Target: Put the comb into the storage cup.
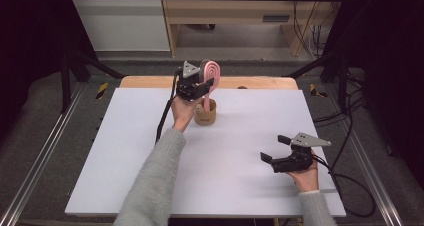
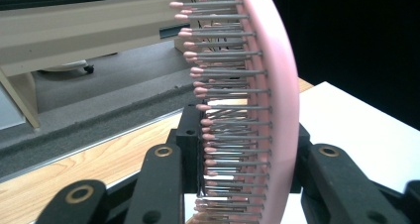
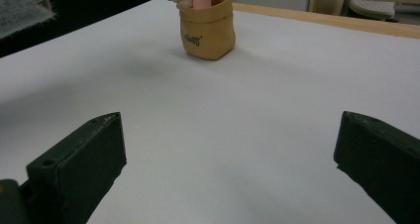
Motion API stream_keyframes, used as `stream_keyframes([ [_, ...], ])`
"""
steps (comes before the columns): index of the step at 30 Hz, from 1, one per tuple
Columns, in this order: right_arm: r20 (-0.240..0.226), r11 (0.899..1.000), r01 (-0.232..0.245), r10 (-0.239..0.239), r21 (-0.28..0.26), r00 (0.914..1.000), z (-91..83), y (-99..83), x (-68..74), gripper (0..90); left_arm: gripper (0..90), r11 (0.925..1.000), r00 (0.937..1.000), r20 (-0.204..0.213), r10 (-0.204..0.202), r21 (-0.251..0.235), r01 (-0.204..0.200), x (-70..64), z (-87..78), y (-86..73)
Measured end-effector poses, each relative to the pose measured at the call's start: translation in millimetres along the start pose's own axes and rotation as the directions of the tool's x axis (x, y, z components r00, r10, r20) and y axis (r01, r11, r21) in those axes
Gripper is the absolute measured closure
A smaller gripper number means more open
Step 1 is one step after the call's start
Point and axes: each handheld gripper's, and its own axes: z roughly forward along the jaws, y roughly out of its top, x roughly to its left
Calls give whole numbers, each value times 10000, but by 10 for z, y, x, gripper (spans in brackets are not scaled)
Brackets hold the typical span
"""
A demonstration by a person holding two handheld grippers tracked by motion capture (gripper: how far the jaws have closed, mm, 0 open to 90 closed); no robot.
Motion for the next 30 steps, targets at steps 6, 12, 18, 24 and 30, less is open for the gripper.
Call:
stream_keyframes([
  [6, -2, 10000, -6, 6, 1, 10000, 0, 0, 0, 0, 634, 9999, 9999, -76, 107, 116, -106, -12, 26, -44],
  [12, 2, 10000, 4, -4, -15, 10000, -2, 1, -1, 0, 633, 9996, 9996, -114, 246, 157, -245, -37, 51, -95],
  [18, 14, 10000, 16, -16, -1, 10000, 1, 0, -3, 0, 630, 9992, 9992, -90, 390, 101, -389, -66, 47, -125],
  [24, -13, 10000, -35, 35, -10, 10000, -1, 2, 0, 0, 620, 9976, 9976, 98, 681, 97, -682, -136, 39, -127],
  [30, 2, 10000, -24, 24, -20, 10000, -3, 3, -1, 0, 614, 9956, 9954, 185, 938, -10, -938, -228, 23, -156],
])
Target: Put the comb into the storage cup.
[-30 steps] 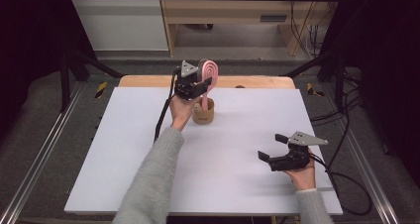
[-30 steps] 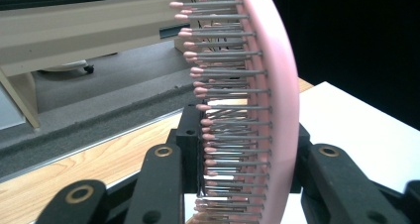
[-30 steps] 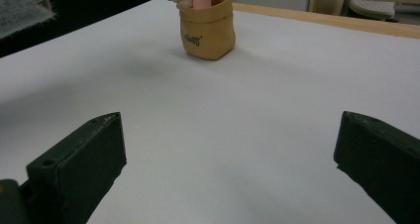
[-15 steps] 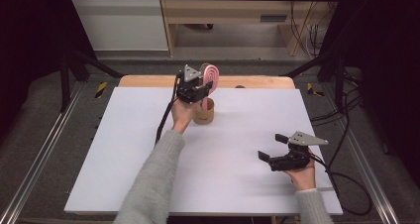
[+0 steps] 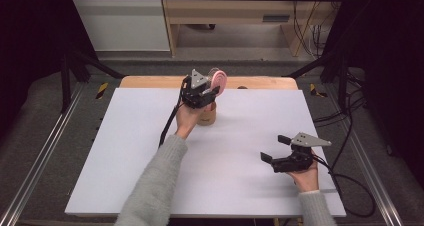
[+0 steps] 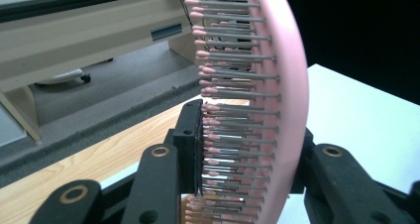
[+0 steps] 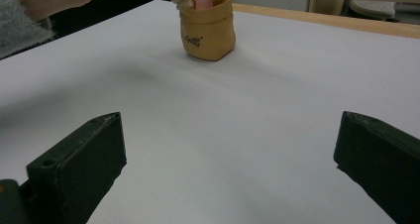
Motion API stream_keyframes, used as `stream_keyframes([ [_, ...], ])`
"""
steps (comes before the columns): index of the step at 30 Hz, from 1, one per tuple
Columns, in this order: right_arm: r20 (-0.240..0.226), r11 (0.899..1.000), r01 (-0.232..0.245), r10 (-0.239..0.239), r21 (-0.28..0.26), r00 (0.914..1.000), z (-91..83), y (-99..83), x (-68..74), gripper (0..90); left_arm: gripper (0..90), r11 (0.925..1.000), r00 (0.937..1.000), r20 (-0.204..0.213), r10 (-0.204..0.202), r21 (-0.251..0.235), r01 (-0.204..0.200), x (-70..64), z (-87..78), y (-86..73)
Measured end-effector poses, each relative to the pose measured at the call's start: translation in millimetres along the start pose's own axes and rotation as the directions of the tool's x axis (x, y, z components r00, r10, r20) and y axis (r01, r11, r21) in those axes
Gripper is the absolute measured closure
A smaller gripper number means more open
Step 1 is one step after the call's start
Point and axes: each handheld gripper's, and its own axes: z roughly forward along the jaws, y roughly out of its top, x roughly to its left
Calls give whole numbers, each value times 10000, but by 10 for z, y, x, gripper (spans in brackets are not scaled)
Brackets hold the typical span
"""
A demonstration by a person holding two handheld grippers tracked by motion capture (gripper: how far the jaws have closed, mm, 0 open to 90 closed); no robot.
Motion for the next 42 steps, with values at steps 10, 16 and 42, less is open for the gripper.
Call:
stream_keyframes([
  [10, -3, 10000, -2, 2, -8, 10000, 1, 0, 1, 0, 602, 9997, 9997, 128, 220, -139, -219, -103, -45, -39],
  [16, 0, 10000, -10, 10, -7, 10000, 1, 0, 1, 0, 587, 9992, 9994, 199, 299, -260, -294, -163, -73, -61],
  [42, -3, 10000, -2, 2, 6, 10000, 6, 0, 2, 0, 301, 9986, 9966, 780, -281, -424, 315, -213, -191, -168],
])
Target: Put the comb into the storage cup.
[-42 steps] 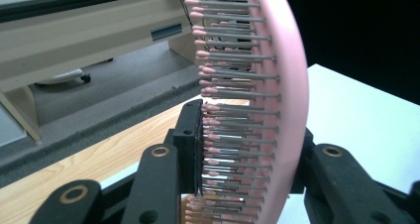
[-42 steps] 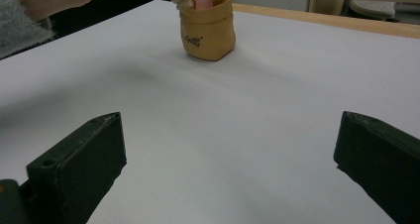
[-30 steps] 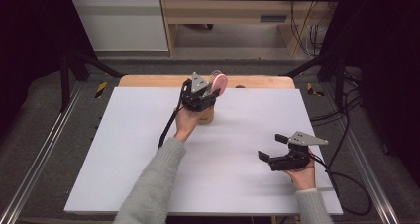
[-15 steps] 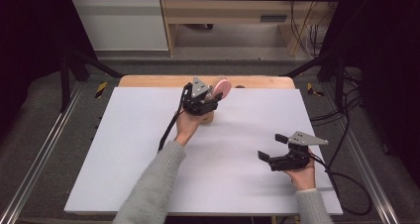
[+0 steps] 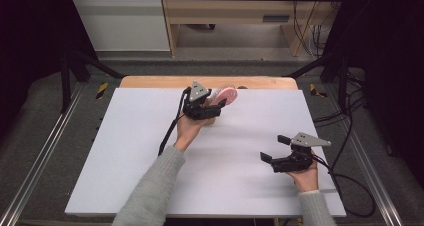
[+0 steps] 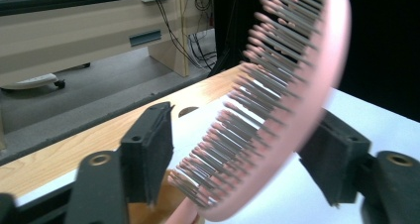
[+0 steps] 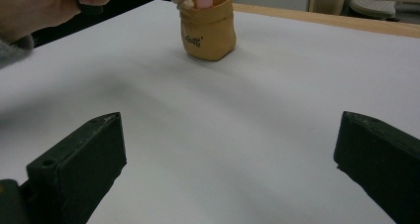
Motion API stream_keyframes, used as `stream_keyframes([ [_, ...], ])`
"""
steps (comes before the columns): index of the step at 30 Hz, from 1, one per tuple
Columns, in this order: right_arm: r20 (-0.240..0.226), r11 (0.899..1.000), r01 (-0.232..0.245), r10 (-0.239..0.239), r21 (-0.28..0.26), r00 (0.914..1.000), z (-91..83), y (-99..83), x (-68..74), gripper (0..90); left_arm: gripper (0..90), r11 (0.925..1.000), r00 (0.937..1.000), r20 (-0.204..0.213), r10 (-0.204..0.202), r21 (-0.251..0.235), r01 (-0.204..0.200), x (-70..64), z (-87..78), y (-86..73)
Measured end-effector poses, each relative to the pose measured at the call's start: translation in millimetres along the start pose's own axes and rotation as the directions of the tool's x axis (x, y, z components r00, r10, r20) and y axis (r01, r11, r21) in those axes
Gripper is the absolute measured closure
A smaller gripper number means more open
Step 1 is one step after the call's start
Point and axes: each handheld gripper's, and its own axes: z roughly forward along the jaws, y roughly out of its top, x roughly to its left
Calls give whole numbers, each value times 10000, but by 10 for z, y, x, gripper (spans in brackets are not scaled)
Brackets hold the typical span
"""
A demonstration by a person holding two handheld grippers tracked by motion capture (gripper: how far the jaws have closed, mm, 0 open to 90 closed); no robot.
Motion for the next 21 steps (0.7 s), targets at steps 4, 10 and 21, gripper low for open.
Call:
stream_keyframes([
  [4, -2, 10000, -8, 8, -2, 10000, 0, 1, 0, 0, 260, 10000, 9999, 131, 16, -47, -15, -34, -24, -20],
  [10, 1, 10000, -1, 1, 14, 10000, 3, 1, 3, 0, 185, 9999, 9999, 113, 94, 44, -95, -80, -60, -53],
  [21, 25, 10000, 17, -17, 42, 10000, 8, -1, 3, 0, 59, 9994, 9991, 416, 54, 335, -68, -120, -188, -160],
])
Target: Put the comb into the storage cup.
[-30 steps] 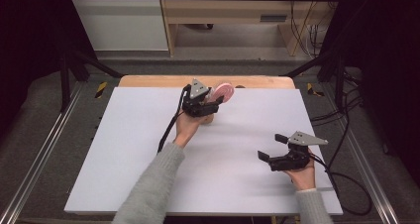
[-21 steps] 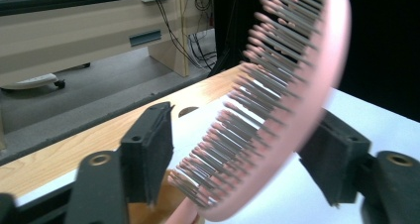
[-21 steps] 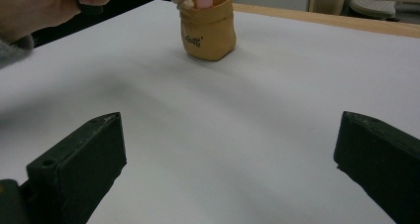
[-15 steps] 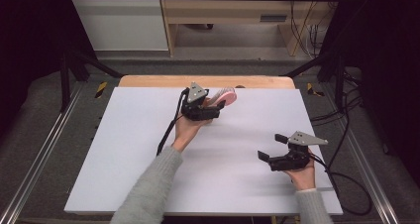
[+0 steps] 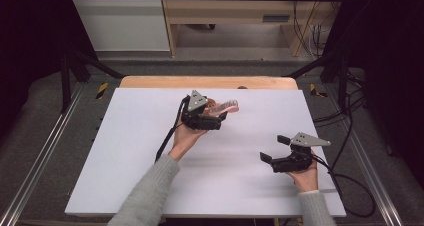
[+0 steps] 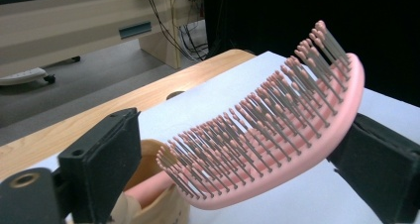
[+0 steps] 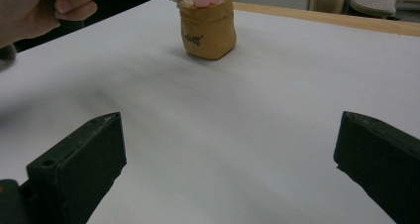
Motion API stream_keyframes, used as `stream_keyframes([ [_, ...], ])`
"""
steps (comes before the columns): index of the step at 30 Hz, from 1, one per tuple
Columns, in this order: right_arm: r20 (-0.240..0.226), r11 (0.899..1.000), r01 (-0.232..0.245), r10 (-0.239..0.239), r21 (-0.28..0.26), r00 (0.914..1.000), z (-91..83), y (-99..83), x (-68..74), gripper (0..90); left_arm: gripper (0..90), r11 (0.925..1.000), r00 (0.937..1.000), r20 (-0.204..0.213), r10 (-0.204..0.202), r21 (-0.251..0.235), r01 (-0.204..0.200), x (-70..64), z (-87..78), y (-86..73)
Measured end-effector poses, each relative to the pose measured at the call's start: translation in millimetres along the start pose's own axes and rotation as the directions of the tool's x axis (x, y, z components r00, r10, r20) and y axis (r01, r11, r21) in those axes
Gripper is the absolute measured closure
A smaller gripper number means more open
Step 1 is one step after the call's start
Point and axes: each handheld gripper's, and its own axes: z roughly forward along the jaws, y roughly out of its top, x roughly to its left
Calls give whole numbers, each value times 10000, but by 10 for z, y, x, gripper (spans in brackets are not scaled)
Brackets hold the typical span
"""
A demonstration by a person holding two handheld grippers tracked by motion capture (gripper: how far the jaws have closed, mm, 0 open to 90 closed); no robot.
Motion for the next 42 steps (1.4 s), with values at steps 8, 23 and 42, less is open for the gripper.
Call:
stream_keyframes([
  [8, -6, 10000, -17, 17, 6, 10000, 1, 1, 1, 0, 29, 9996, 9997, 137, -213, -186, 215, 3, -195, -63],
  [23, 10, 10000, -32, 32, 18, 10000, 2, 1, 0, 0, 6, 9987, 9994, 85, -332, -378, 335, 90, -590, -88],
  [42, -67, 10000, -21, 21, 14, 10000, 19, -8, 8, 0, 5, 9968, 9975, -82, -707, -384, 703, 308, -1042, -393],
])
